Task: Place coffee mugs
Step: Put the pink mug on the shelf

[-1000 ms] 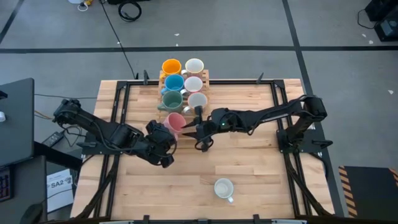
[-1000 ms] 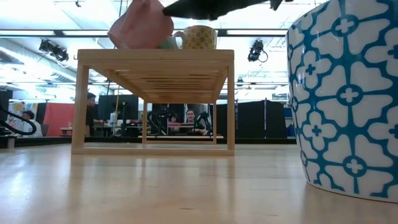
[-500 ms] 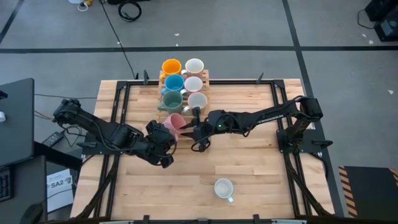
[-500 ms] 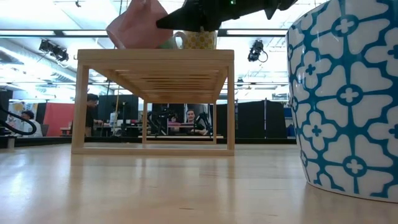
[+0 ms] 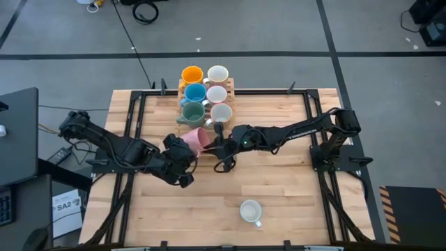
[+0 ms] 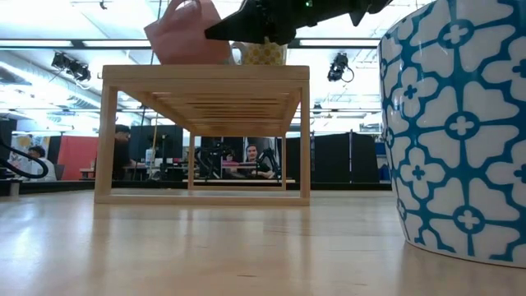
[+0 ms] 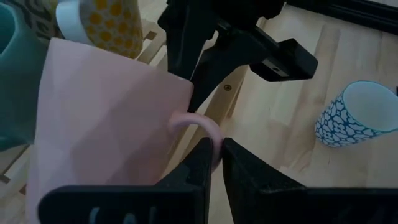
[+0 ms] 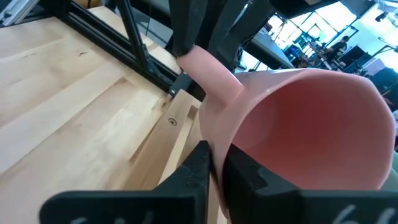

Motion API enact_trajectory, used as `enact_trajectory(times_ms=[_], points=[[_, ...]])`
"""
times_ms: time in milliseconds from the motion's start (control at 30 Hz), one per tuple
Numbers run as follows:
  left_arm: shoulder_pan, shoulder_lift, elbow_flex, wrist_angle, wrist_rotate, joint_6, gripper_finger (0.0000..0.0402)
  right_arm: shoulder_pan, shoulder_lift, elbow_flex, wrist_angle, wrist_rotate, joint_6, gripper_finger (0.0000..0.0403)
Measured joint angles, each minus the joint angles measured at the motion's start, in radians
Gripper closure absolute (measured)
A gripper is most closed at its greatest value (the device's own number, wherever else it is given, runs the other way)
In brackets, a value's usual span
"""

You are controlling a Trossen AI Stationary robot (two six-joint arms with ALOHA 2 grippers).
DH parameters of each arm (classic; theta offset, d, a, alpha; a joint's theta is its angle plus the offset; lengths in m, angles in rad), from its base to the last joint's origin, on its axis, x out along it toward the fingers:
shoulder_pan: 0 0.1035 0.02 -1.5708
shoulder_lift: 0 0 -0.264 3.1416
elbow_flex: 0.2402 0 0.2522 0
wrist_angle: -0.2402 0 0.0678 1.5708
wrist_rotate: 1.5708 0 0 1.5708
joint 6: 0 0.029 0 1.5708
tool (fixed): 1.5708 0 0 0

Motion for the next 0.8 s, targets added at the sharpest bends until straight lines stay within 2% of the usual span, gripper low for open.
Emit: enact_trajectory(times_ms=[200,433,633,800], points=[[0.000,-0.007,0.001,0.008,0.080,-0.003,0.0363,0.002,0.000,0.002,-0.002,-0.047,0.000,0.0371],[-0.010,-0.032,0.016,-0.012,0.092,0.002,0.0363,0.021,0.000,0.015,-0.005,-0.046,0.004,0.0372],[-0.047,-0.092,0.026,-0.044,0.070,0.059,0.0363,0.035,-0.003,0.187,-0.291,-0.009,0.024,0.0373],[-0.122,-0.173,0.026,-0.135,-0.038,0.085,0.0363,0.035,-0.004,0.352,-0.502,-0.011,0.085,0.0373]])
